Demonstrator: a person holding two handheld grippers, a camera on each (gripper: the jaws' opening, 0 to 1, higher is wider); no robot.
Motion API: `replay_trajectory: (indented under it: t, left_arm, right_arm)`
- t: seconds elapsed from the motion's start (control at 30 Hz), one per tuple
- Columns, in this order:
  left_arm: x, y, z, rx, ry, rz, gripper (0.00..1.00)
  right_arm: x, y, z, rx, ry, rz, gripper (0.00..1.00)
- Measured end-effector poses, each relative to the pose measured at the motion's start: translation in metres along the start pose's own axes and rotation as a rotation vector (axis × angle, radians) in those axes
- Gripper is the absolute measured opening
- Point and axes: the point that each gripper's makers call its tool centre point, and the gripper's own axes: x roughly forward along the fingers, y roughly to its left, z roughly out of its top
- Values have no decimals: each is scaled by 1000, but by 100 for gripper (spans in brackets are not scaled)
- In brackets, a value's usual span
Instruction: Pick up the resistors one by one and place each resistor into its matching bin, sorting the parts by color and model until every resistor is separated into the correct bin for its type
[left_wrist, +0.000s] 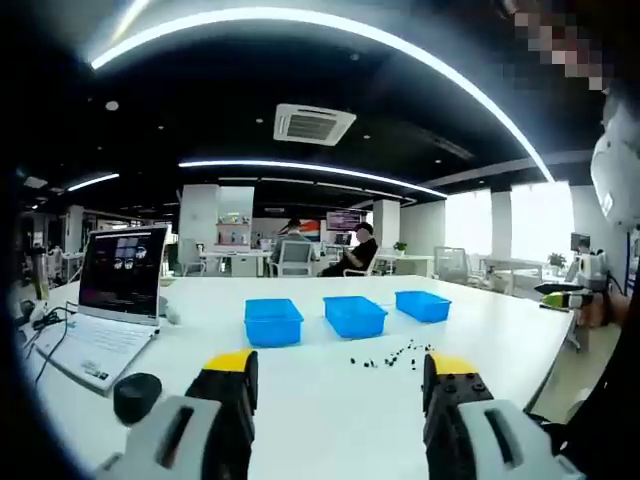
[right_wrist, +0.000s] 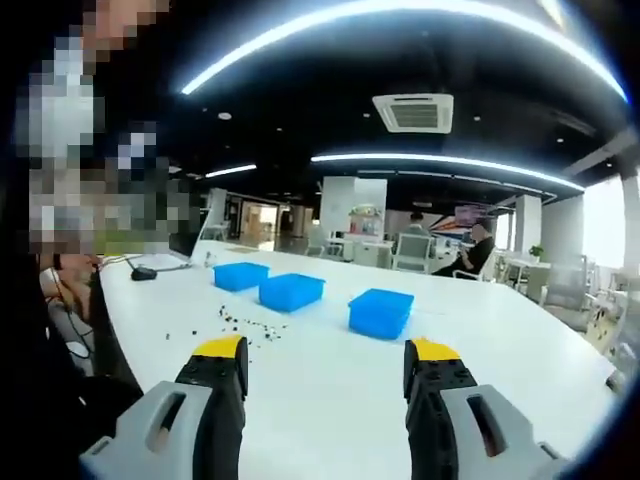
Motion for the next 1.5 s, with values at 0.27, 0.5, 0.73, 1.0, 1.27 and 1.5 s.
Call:
replay_trajectory:
  t: [0.27, 0.5, 0.73, 1.0, 1.27, 1.5]
  left_arm:
    - [1, -2, -1, 5, 3, -12, 68]
    - [-2, -8, -6, 14, 25, -46, 68]
    - [-5, -17, -7, 16, 21, -91, 68]
    - [-10, -18, -16, 12, 34, -111, 68]
    - [-16, -15, -22, -3, 29, -113, 68]
    - [-21, -14, -27, -6, 32, -120, 68]
  right_arm:
    - [2, 2, 4, -1, 2, 7, 64]
    - [15, 14, 25, -73, 39, 149, 61]
    - [34, 28, 59, -150, 56, 280, 60]
    - [55, 61, 71, -274, 156, 466, 60]
    - [71, 91, 77, -384, 222, 590, 60]
    - [82, 116, 78, -453, 286, 690, 60]
